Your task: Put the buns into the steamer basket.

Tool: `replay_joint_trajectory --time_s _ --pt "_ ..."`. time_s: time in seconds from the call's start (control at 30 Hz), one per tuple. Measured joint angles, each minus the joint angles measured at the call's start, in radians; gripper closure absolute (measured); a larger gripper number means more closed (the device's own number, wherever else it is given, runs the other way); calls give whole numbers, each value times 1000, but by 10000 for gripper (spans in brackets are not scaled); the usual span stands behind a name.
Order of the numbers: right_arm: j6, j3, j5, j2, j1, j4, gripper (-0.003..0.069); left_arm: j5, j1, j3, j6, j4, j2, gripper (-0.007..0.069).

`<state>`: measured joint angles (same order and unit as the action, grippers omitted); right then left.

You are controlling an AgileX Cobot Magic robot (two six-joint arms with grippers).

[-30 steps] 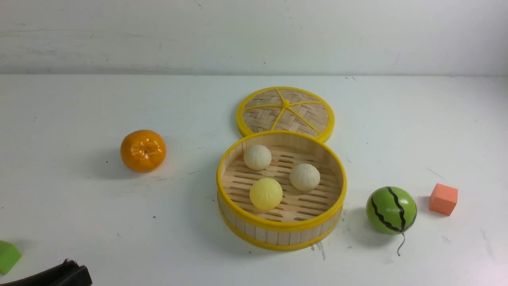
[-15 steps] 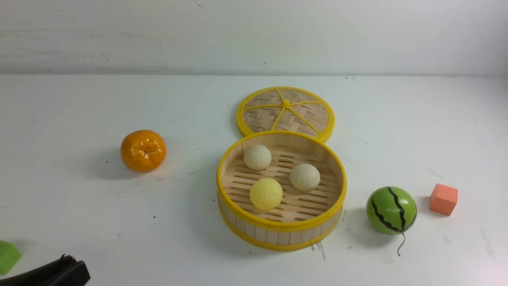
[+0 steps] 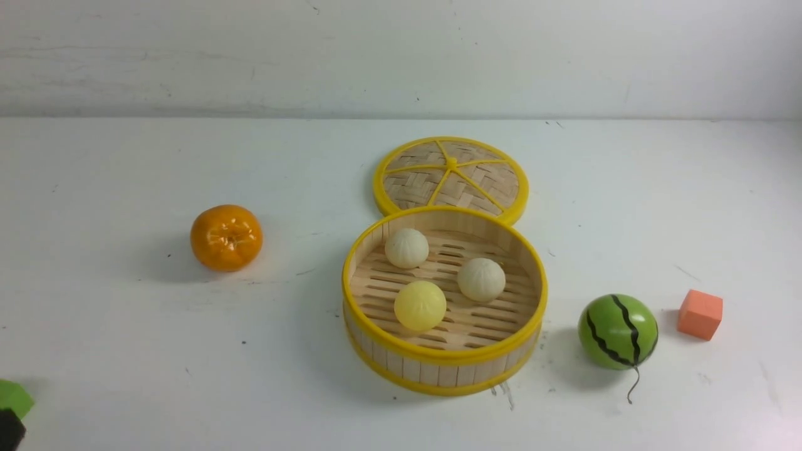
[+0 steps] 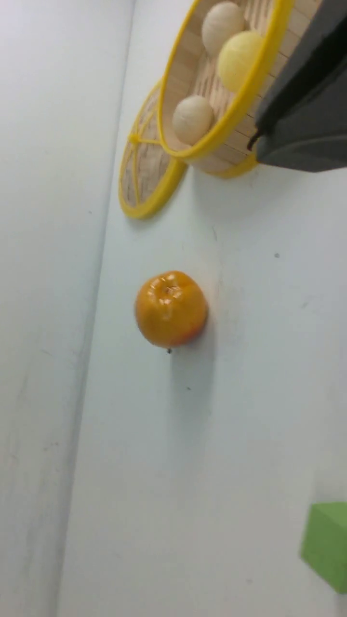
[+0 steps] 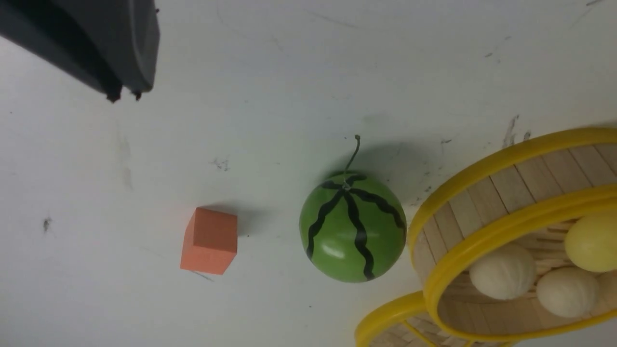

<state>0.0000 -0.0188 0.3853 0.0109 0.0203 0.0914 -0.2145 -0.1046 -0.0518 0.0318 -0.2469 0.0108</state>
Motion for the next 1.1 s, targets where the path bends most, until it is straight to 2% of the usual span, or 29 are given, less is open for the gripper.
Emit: replay_joint_trajectory --time_s 0.2,1.1 --pt "0 0 1 0 0 1 624 -174 4 83 -32 28 -21 638" --pt "0 0 1 0 0 0 584 -172 4 83 -32 7 -21 638"
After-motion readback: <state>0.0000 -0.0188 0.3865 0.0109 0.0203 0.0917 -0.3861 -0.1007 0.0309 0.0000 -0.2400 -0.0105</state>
